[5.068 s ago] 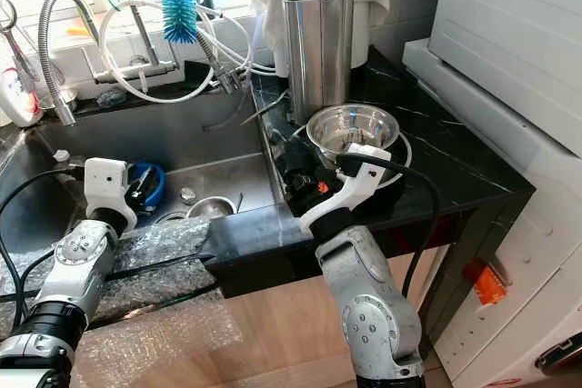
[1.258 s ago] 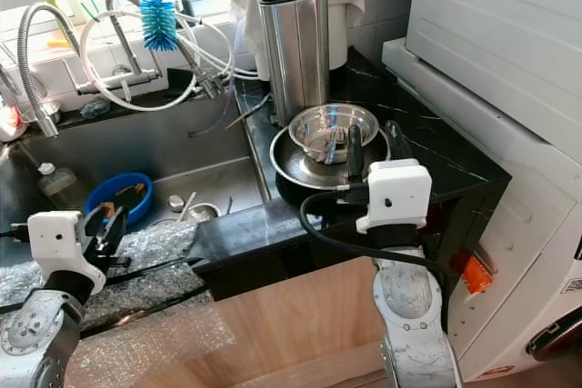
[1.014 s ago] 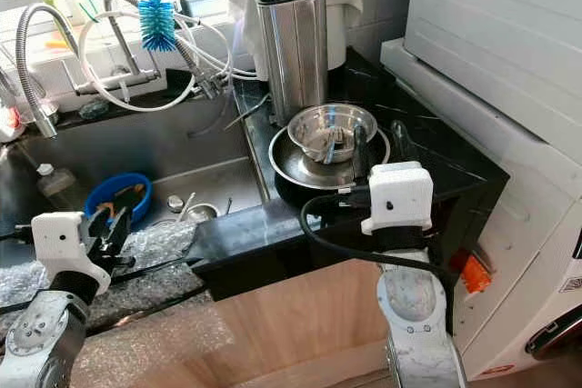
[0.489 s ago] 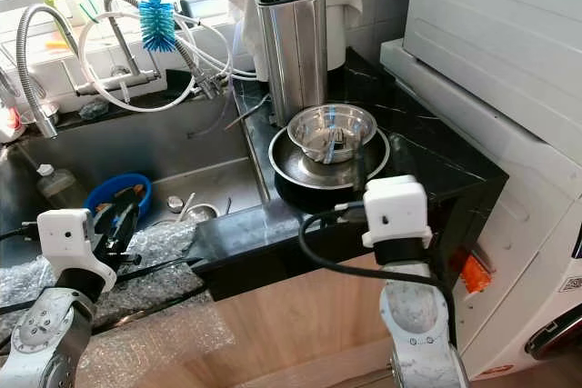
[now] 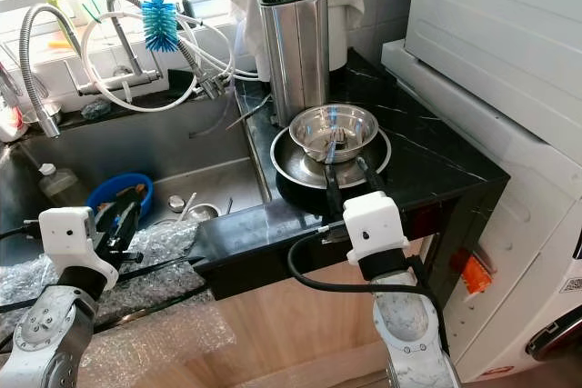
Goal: Kitchen organization
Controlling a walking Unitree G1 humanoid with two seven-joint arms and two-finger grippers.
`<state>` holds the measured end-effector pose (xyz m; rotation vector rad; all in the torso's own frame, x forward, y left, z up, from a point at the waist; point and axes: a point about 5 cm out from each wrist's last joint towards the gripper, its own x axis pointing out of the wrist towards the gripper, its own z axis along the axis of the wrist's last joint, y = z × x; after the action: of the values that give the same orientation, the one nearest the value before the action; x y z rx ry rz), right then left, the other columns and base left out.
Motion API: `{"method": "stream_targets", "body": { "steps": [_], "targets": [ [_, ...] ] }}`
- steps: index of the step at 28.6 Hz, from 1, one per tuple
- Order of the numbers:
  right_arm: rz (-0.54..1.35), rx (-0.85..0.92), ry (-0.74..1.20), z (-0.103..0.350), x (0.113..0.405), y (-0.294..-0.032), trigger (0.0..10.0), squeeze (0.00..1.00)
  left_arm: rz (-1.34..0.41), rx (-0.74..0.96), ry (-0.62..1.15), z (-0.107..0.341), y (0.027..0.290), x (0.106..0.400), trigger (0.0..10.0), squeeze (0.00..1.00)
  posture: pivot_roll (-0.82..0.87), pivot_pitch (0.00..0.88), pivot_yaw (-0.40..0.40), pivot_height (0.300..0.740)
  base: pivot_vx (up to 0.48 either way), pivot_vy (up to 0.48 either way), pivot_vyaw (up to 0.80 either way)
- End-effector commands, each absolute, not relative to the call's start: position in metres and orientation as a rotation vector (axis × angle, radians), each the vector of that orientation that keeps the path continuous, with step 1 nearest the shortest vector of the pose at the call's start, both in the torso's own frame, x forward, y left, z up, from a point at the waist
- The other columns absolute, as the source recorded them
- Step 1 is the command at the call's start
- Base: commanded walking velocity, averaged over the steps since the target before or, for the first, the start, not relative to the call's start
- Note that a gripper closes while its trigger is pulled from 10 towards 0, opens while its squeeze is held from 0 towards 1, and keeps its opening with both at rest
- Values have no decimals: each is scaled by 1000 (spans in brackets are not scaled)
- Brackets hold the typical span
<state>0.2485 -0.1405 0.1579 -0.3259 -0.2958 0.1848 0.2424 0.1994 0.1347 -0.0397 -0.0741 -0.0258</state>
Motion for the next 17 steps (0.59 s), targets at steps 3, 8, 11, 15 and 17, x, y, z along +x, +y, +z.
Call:
{"method": "stream_targets", "body": {
  "steps": [3, 8, 11, 15, 17],
  "targets": [
    [217, -342, -263, 149, 253, -136, 10000, 0, -21, -42, -82, 140, 199, 243, 10000, 0, -124, 0, 140, 740, 0, 0, 0],
    [224, -357, -252, 149, 258, -138, 10000, 0, -24, -45, -82, 140, 197, 243, 10000, 0, -124, 0, 140, 740, 0, 0, 0],
    [240, -361, -256, 149, 260, -138, 10000, 0, -22, -47, -83, 140, 197, 244, 10000, 0, -124, 0, 140, 740, 0, 0, 0],
    [249, -371, -270, 150, 264, -138, 10000, 0, -26, -49, -86, 141, 196, 245, 10000, 0, -124, 0, 142, 740, 0, 0, 0],
    [257, -384, -273, 149, 268, -138, 10000, 0, -27, -50, -86, 141, 195, 246, 10000, 0, -124, 0, 142, 740, 0, 0, 0]
  ]
}}
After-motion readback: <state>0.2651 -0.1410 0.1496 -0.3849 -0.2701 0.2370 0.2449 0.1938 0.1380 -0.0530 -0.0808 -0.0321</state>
